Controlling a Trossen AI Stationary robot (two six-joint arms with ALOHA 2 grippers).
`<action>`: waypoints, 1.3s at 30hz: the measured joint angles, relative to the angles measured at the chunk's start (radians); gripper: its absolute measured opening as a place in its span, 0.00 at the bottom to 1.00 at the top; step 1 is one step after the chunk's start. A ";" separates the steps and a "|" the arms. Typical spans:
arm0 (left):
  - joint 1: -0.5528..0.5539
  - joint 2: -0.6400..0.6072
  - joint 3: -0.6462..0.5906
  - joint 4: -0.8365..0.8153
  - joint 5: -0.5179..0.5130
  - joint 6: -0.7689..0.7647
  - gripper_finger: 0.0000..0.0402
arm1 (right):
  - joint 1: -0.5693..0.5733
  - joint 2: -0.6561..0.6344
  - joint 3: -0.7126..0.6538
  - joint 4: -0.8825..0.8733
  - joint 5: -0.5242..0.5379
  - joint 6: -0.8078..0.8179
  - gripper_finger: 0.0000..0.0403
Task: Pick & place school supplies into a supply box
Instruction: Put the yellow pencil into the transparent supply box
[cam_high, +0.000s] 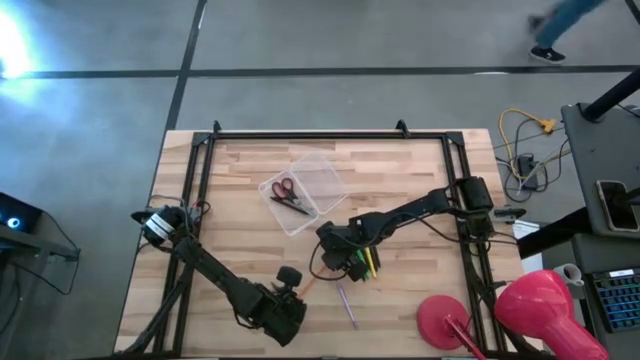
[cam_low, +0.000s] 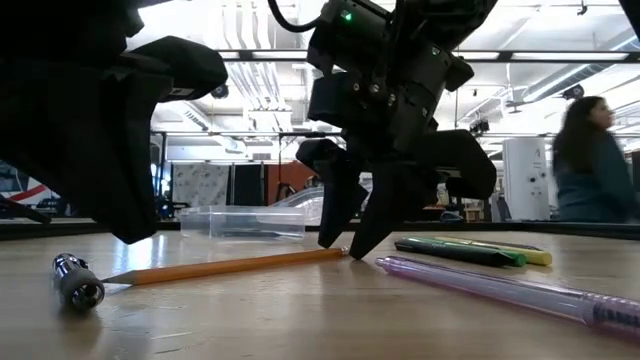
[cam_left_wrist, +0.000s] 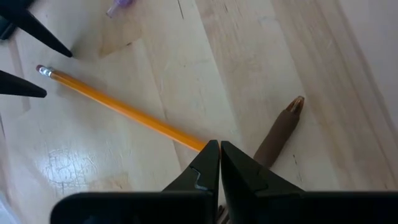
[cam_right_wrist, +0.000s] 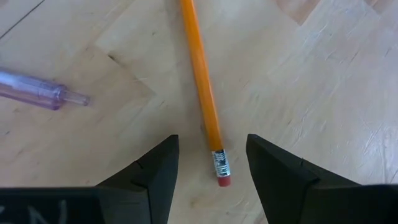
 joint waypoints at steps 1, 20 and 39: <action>0.000 0.000 0.000 0.000 0.002 0.000 0.00 | 0.000 0.000 0.000 0.000 0.000 0.004 0.45; 0.003 0.000 -0.043 0.042 0.076 -0.008 0.00 | 0.001 0.000 0.001 0.006 0.001 0.004 0.45; 0.022 -0.006 -0.088 0.112 0.081 -0.008 0.00 | 0.000 0.000 0.001 0.027 0.002 0.038 0.45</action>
